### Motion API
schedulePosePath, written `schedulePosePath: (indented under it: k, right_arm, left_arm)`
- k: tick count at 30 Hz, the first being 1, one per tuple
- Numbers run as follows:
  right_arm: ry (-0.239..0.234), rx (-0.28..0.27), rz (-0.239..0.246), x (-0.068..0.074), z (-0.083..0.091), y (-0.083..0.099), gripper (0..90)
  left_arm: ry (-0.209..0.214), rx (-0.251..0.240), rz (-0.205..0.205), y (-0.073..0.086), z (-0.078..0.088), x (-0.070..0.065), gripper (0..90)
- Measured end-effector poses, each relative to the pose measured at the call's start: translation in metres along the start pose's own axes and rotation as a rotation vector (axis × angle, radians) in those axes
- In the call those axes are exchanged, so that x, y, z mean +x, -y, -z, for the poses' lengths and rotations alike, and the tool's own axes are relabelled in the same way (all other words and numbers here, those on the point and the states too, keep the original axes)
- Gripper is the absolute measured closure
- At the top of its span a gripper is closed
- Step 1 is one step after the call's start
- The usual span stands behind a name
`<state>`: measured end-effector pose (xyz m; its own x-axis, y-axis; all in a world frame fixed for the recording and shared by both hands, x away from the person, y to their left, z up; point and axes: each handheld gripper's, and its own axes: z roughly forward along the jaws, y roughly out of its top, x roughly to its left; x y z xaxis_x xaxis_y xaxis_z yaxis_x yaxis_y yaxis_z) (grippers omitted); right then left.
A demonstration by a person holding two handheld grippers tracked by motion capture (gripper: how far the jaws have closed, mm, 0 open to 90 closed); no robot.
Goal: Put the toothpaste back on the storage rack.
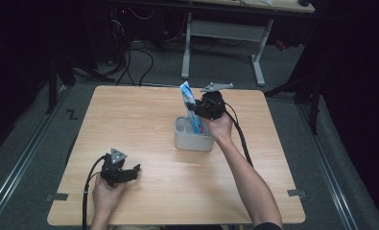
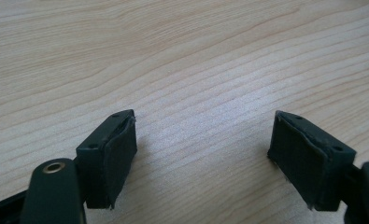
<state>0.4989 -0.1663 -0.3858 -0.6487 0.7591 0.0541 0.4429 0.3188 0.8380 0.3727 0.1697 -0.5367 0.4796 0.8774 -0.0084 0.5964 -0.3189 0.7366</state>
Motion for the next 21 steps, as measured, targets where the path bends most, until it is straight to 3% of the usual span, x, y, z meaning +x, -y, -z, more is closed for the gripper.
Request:
schedulePosePath:
  k: [21]
  right_arm:
    - [0.021,0.052,0.05,0.004,0.001,0.012,71.4]
  left_arm:
    - [0.001,0.0,0.001,0.0,0.0,0.0,23.4]
